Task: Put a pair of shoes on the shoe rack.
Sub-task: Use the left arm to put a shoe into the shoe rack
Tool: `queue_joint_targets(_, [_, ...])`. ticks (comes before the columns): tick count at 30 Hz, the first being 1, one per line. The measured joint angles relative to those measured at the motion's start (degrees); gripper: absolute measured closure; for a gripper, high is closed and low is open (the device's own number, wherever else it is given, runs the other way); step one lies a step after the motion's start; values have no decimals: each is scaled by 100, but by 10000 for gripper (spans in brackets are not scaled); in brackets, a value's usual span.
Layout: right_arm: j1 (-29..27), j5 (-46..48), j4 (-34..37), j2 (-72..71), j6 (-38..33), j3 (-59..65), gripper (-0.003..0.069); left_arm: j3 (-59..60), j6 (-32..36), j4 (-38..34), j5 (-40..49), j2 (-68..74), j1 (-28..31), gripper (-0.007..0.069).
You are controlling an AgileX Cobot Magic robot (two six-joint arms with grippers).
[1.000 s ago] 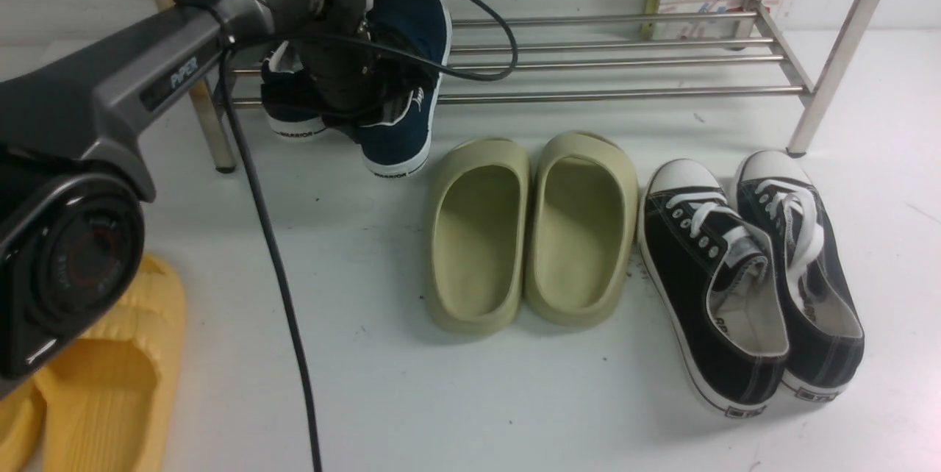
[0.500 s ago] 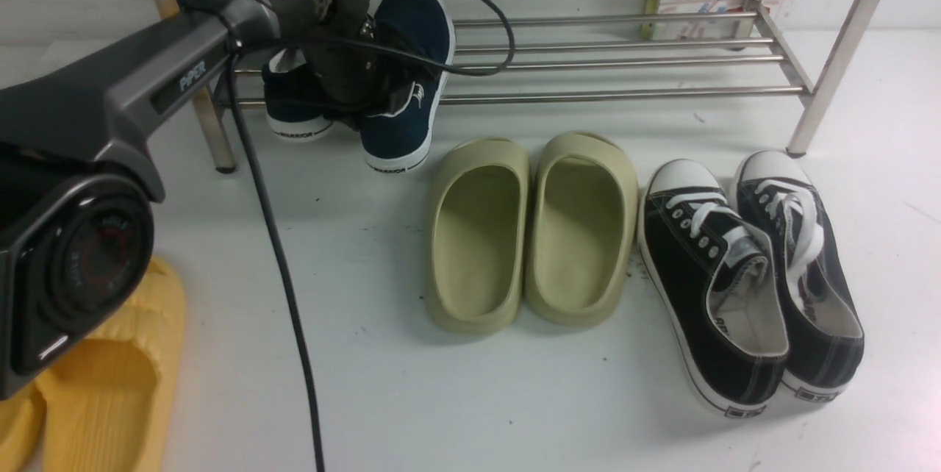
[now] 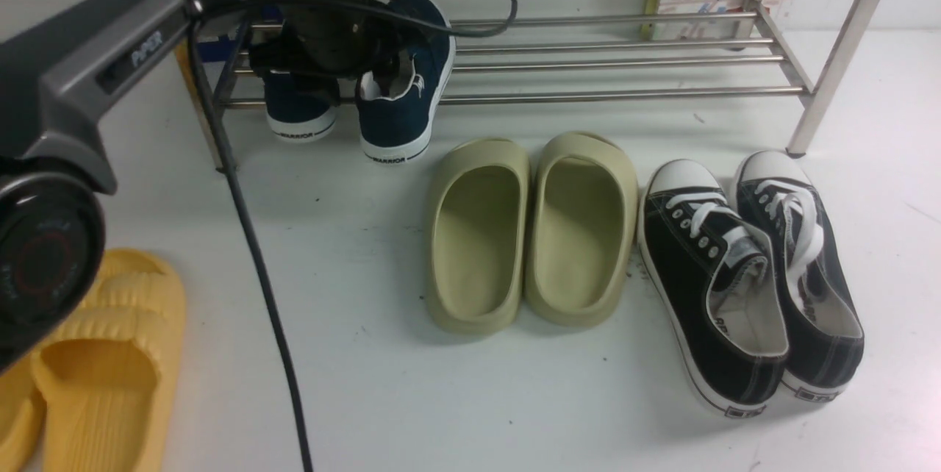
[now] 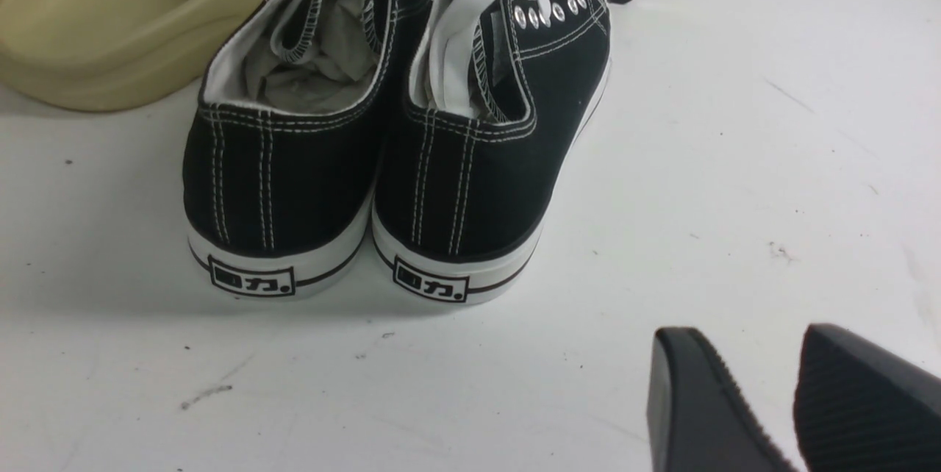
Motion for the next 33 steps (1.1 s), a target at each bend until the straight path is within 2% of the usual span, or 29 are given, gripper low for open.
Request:
queue_joint_targets(5, [0, 0, 0, 0, 0, 0, 412, 0, 290, -140, 405, -373, -10, 241])
queue_joint_targets(9, [0, 0, 0, 0, 0, 0, 412, 130, 597, -385, 691, -623, -10, 329])
queue_joint_targets(11, [0, 0, 0, 0, 0, 0, 412, 373, 726, -584, 682, -716, -10, 400])
queue_joint_targets(16, [0, 0, 0, 0, 0, 0, 412, 1448, 898, -1159, 141, -736, -10, 635])
queue_joint_targets(25, [0, 0, 0, 0, 0, 0, 412, 1943, 957, -1283, -1211, -608, -10, 638])
queue_joint_targets(33, [0, 0, 0, 0, 0, 0, 412, 1968, 867, -1286, -1697, -508, -17, 638])
